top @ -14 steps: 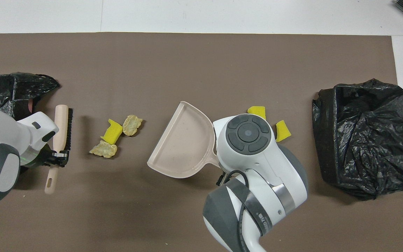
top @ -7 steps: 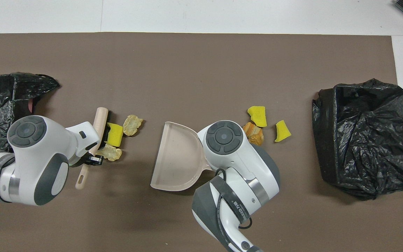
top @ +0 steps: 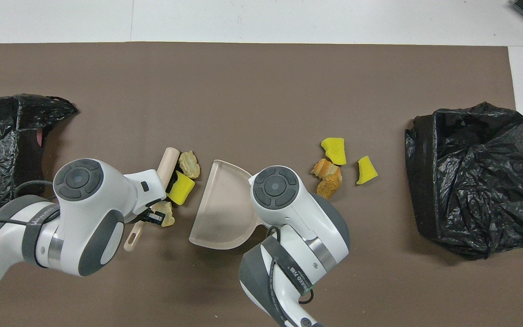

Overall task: Sweep and dump trash in bin
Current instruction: 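Sweep the sponge and bread pieces into the dustpan with the left gripper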

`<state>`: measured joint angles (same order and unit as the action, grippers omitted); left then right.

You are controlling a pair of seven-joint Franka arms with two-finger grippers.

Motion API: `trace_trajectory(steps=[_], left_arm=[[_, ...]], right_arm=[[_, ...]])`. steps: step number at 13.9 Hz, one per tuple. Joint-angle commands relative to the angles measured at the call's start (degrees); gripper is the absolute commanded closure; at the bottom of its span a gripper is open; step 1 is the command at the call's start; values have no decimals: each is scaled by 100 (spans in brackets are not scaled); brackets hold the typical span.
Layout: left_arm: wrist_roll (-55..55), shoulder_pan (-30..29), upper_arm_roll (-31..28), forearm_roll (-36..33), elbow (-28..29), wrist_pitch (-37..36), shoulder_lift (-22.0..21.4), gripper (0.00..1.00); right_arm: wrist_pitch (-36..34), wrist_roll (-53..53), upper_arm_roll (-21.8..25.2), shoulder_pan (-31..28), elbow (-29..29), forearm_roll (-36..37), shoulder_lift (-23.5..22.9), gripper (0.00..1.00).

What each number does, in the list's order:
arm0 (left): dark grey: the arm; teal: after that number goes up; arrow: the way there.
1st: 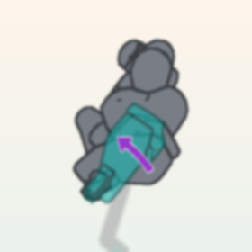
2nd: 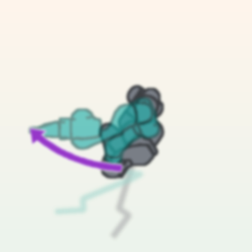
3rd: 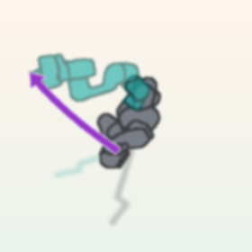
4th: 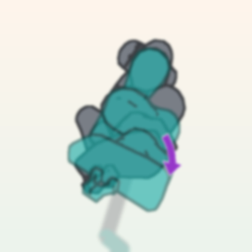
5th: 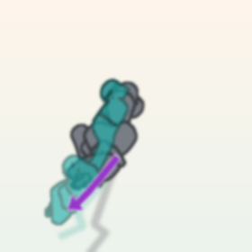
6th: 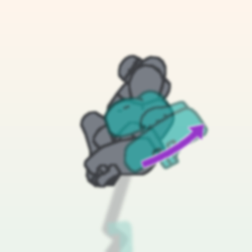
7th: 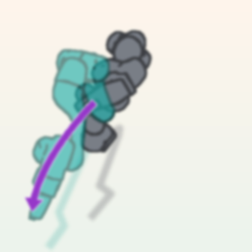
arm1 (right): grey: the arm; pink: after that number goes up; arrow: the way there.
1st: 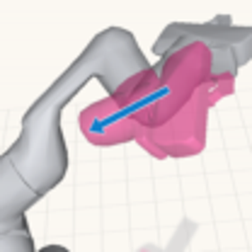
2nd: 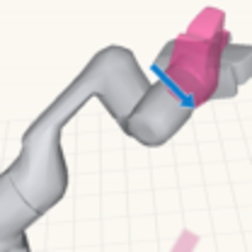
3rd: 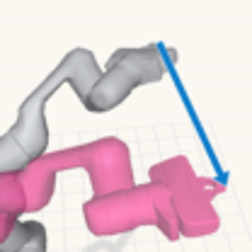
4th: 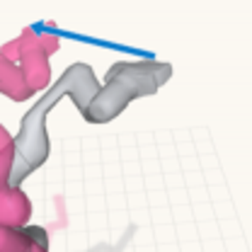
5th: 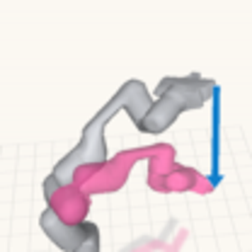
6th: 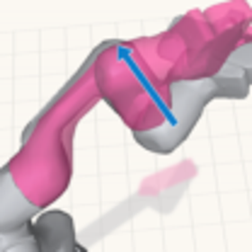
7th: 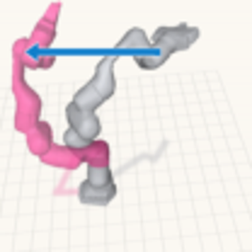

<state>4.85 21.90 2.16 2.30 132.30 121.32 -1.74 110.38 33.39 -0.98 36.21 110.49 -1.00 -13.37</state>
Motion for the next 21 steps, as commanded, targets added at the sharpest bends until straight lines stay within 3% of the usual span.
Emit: trace_trajectory(steps=[1,4,6,10,13,16,19,21], left_arm=[[104,568,-76,148,68,-336,-239,100],[-1,947,-93,482,-220,-687,-248,100],[-395,834,-155,596,-625,-1178,-248,100],[-1834,430,-172,509,-661,-1698,-529,100],[-2970,105,-164,369,-215,-1814,-844,100],[-3078,-238,-164,263,619,-1683,-1337,100],[-2938,-160,-137,262,1174,-1060,-1347,100],[-2762,224,-120,323,1246,-656,-1233,100]], right_arm=[[62,-236,-25,0,87,-6,36,100],[62,-307,-25,9,78,-6,36,100],[62,-307,-25,9,86,-6,45,100],[54,-307,-25,9,78,3,45,100],[80,-307,-25,9,78,3,45,100],[80,-307,-25,9,87,3,45,100],[89,-289,-25,9,87,21,45,100],[80,-289,-25,9,104,21,54,100]])
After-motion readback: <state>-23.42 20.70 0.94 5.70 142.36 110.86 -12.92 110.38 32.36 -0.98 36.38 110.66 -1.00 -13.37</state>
